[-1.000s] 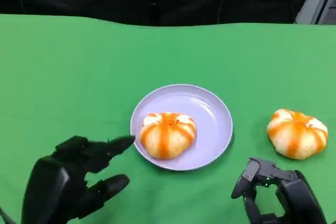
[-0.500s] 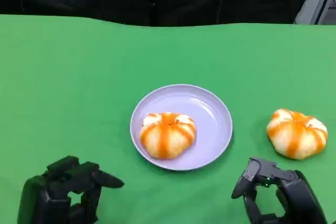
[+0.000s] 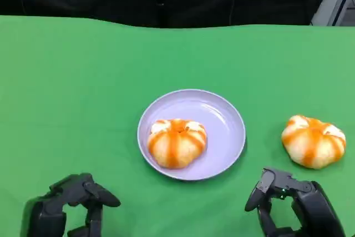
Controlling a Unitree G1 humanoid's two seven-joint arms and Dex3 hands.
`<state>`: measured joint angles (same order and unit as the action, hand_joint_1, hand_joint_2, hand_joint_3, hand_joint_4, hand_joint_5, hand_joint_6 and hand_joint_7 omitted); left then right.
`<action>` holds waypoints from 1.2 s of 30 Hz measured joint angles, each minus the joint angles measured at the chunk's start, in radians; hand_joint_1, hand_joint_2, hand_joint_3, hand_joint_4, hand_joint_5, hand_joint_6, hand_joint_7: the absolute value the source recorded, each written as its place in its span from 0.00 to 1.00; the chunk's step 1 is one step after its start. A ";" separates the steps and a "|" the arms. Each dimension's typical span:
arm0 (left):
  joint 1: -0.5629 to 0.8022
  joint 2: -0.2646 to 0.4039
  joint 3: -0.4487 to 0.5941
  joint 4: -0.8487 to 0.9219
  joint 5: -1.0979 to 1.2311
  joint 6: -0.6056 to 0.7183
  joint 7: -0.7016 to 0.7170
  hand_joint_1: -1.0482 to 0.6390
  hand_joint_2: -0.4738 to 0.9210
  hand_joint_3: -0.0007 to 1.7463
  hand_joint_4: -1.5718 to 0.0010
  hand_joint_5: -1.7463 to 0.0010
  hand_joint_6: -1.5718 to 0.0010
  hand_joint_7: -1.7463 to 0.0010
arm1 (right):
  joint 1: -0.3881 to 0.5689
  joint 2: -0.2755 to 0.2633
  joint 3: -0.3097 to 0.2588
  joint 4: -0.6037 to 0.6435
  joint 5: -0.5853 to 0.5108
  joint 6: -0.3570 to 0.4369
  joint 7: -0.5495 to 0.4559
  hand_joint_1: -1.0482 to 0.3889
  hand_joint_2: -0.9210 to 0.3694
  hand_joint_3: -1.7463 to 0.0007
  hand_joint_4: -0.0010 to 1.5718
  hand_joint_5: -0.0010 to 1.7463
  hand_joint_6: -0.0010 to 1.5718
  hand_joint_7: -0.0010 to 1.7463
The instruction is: Grasp the bread from the table and place it into the plate.
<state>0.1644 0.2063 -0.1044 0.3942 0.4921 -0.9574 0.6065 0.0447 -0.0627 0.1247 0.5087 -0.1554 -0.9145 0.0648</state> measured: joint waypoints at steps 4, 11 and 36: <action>-0.009 -0.006 0.014 0.023 -0.005 -0.014 -0.010 0.64 0.61 0.76 0.47 0.09 0.46 0.25 | 0.000 -0.005 -0.004 0.000 -0.015 -0.001 -0.017 0.35 0.46 0.16 0.57 1.00 0.52 0.86; -0.025 -0.009 0.026 0.056 -0.015 -0.053 -0.034 0.63 0.60 0.76 0.46 0.12 0.46 0.25 | 0.002 -0.008 -0.005 -0.004 -0.017 -0.002 -0.021 0.34 0.44 0.19 0.57 1.00 0.53 0.86; -0.016 -0.032 0.054 0.047 -0.015 -0.059 -0.080 0.65 0.60 0.75 0.46 0.11 0.45 0.27 | 0.015 -0.014 -0.002 -0.018 0.000 0.000 -0.008 0.34 0.44 0.19 0.56 1.00 0.52 0.86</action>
<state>0.1486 0.1746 -0.0503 0.4409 0.4769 -1.0164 0.5269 0.0598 -0.0762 0.1228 0.4908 -0.1550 -0.9150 0.0567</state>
